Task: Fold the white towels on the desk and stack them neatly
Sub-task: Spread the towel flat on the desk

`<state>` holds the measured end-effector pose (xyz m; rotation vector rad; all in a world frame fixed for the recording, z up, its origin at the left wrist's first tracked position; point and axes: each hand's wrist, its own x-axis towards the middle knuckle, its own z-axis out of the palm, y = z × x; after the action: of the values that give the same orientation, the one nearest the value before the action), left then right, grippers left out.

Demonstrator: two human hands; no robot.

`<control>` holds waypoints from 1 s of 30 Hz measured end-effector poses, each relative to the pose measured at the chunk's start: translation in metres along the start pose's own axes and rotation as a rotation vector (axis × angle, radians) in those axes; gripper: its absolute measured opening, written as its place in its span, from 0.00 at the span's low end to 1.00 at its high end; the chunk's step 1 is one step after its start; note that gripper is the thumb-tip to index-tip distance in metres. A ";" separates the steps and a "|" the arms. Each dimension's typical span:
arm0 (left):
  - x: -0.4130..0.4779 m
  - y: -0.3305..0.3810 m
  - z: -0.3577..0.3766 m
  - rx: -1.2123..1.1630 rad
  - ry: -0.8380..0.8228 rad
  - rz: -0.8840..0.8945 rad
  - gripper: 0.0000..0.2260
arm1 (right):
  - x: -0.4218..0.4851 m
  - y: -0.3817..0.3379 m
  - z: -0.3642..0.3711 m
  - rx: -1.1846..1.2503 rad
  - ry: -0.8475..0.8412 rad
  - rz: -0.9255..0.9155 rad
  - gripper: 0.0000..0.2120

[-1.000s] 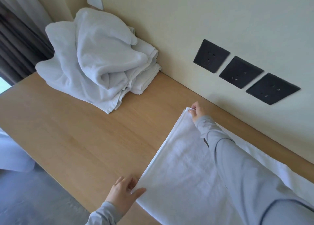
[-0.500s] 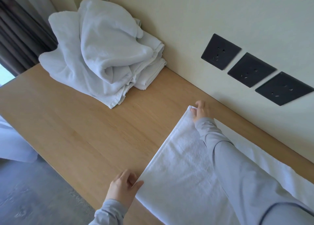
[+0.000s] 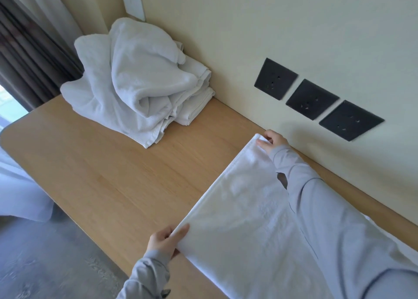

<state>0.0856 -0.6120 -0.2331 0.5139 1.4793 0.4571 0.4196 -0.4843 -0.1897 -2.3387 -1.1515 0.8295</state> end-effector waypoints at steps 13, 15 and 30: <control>-0.071 0.130 0.061 -0.320 0.013 0.446 0.12 | -0.112 -0.013 -0.174 0.379 0.617 -0.267 0.15; -0.100 0.157 0.075 -0.296 0.014 0.563 0.13 | -0.139 -0.015 -0.208 0.433 0.704 -0.305 0.13; -0.414 0.321 0.158 -0.172 -0.139 1.532 0.18 | -0.384 -0.030 -0.445 0.848 1.087 -0.749 0.12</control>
<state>0.2324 -0.5998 0.2942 1.4630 0.6421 1.6552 0.5121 -0.8195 0.2845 -1.1345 -0.7866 -0.2396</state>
